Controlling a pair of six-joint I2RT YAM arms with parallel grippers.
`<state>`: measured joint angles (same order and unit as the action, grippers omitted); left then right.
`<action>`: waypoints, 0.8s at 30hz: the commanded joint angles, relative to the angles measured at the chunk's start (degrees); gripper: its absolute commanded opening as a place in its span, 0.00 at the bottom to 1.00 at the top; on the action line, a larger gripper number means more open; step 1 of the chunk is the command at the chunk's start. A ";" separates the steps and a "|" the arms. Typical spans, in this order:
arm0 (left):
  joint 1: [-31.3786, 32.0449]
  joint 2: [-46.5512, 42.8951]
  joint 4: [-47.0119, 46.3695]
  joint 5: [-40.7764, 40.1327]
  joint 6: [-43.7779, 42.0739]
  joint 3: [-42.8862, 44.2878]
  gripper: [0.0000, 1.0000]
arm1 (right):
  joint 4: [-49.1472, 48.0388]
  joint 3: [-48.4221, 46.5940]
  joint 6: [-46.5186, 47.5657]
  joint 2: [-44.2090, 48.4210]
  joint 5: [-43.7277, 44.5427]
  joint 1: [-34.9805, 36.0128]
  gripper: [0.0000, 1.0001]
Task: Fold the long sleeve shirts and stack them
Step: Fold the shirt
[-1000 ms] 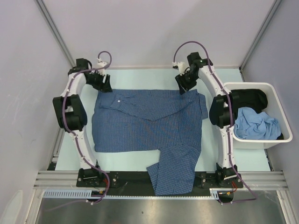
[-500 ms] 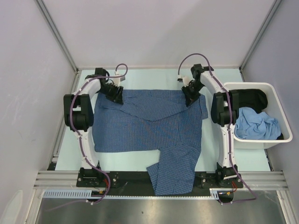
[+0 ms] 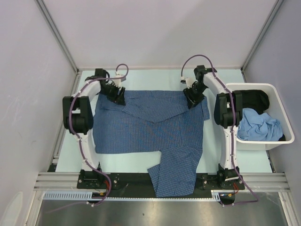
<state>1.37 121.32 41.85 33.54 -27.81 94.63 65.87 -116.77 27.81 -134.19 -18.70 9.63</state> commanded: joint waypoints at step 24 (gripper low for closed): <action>-11.21 -51.97 15.21 -9.45 -56.21 -57.18 0.67 | -17.61 68.52 17.36 49.74 6.57 19.20 0.49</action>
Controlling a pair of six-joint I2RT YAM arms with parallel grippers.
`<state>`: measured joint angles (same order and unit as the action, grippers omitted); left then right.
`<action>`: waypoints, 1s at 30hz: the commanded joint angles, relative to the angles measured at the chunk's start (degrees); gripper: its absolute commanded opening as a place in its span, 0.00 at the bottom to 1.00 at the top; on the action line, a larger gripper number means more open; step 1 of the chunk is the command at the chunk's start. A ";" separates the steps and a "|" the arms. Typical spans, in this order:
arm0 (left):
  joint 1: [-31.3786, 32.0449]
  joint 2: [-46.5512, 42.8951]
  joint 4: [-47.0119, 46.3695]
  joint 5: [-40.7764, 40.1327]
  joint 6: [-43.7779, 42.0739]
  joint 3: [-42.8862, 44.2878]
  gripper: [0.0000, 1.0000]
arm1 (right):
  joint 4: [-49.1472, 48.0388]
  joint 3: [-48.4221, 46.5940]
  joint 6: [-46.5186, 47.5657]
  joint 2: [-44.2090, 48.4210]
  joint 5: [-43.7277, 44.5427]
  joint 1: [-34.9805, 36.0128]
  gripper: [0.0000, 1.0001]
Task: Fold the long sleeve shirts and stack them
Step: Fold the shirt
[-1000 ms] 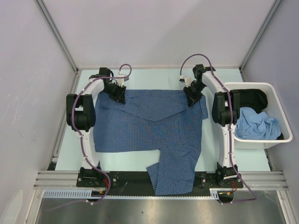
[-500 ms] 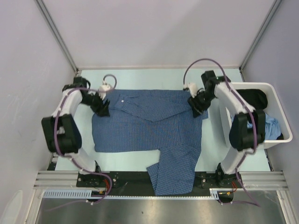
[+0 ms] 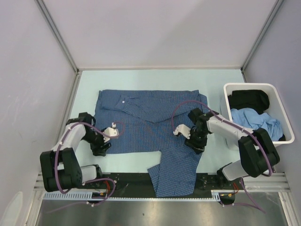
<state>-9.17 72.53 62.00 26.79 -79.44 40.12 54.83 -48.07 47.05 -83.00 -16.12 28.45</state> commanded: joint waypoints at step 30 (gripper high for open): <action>-1.03 -5.39 0.31 -1.30 -8.45 4.35 0.00 | -2.80 -7.38 -5.30 2.32 3.64 -1.72 0.00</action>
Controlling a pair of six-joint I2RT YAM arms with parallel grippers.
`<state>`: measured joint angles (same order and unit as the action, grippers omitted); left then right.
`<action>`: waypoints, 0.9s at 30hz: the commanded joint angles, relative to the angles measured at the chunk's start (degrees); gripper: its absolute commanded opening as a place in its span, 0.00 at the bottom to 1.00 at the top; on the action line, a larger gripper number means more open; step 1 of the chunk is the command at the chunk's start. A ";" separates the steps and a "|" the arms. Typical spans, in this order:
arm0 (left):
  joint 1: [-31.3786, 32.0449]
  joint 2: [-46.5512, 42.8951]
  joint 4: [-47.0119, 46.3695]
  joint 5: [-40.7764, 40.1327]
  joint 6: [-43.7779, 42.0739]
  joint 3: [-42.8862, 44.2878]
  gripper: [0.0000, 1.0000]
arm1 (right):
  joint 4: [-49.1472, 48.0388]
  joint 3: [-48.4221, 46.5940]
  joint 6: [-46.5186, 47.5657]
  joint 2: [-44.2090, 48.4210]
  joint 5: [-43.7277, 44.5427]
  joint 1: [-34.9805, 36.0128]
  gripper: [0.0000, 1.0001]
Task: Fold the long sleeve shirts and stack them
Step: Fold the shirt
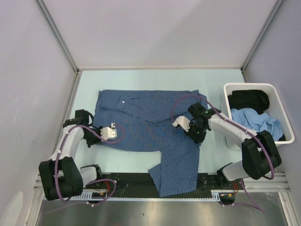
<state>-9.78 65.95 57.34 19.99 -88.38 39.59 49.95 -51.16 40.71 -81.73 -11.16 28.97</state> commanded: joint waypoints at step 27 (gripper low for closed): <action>-0.77 31.94 -6.19 12.45 23.07 44.25 0.00 | 11.04 -51.49 6.05 -26.18 -5.19 -14.20 0.00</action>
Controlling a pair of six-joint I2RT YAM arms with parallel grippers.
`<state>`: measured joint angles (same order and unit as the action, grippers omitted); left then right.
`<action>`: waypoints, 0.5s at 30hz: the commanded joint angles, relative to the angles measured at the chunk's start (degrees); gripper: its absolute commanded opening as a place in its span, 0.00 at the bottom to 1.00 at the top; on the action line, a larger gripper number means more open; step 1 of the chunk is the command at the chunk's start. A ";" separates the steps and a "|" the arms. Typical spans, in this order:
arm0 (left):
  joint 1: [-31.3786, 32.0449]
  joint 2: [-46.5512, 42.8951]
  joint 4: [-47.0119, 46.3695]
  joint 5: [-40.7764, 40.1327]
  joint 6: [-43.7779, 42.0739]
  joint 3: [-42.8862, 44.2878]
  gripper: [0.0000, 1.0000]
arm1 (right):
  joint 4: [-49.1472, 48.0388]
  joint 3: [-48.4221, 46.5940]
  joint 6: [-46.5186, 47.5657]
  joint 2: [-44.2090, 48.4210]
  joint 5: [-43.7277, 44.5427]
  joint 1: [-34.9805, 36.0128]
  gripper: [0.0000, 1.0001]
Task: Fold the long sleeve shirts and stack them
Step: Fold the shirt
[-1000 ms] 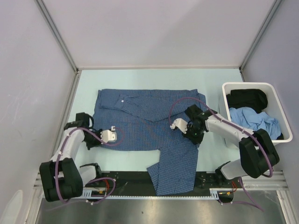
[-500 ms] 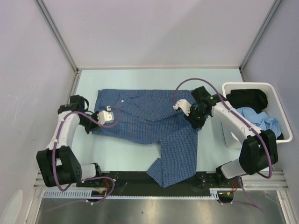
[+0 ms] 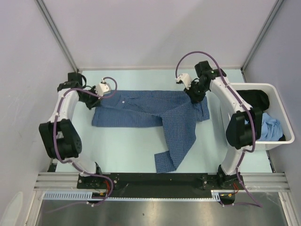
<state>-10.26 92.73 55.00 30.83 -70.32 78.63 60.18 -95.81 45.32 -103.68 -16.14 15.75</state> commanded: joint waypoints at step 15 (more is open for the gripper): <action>0.33 15.03 -7.81 0.90 10.56 12.25 0.00 | 6.17 -19.24 0.56 -17.00 -1.70 -4.14 0.00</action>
<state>-10.26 108.92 48.21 30.04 -61.23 87.81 63.42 -110.63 46.04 -121.89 -15.97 13.06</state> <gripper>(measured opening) 0.004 0.009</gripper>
